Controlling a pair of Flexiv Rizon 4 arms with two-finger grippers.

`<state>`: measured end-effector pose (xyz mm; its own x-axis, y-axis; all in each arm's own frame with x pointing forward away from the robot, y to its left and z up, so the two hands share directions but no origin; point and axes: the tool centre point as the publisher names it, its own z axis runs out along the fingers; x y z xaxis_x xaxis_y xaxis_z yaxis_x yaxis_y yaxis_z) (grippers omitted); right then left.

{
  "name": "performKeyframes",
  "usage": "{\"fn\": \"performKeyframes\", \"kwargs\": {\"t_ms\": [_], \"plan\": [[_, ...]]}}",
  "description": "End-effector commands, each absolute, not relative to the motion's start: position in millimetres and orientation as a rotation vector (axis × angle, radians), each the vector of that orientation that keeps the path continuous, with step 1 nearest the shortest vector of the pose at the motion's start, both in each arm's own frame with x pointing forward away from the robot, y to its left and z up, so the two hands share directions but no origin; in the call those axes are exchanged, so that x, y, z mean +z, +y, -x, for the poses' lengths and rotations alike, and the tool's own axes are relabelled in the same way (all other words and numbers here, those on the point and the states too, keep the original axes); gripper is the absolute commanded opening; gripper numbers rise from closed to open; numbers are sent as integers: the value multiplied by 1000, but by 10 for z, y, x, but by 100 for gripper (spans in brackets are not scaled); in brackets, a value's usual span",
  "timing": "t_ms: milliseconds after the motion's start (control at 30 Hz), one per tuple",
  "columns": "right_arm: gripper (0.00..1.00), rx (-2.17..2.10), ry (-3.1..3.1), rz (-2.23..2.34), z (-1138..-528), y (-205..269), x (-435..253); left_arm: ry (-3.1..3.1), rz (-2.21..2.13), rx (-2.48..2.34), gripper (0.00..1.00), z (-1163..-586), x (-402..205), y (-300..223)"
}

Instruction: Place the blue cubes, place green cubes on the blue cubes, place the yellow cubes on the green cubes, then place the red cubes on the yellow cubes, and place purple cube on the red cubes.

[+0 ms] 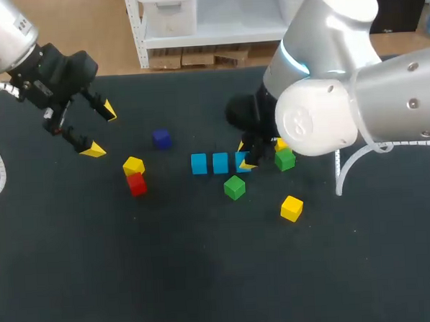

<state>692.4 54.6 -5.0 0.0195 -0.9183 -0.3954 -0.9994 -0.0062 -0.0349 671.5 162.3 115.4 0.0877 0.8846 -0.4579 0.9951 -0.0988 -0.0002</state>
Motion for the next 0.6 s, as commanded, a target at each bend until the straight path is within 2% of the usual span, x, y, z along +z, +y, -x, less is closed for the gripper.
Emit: {"fn": "performKeyframes", "kwargs": {"t_ms": [33,600], "plan": [[0,377,1965,1999,-6943,539,-57,1862,-2062,-503,100,-6727,1145,1629],[0,382,1949,2007,-6996,547,-73,1862,-2062,-503,100,-6727,1145,1629]]}}
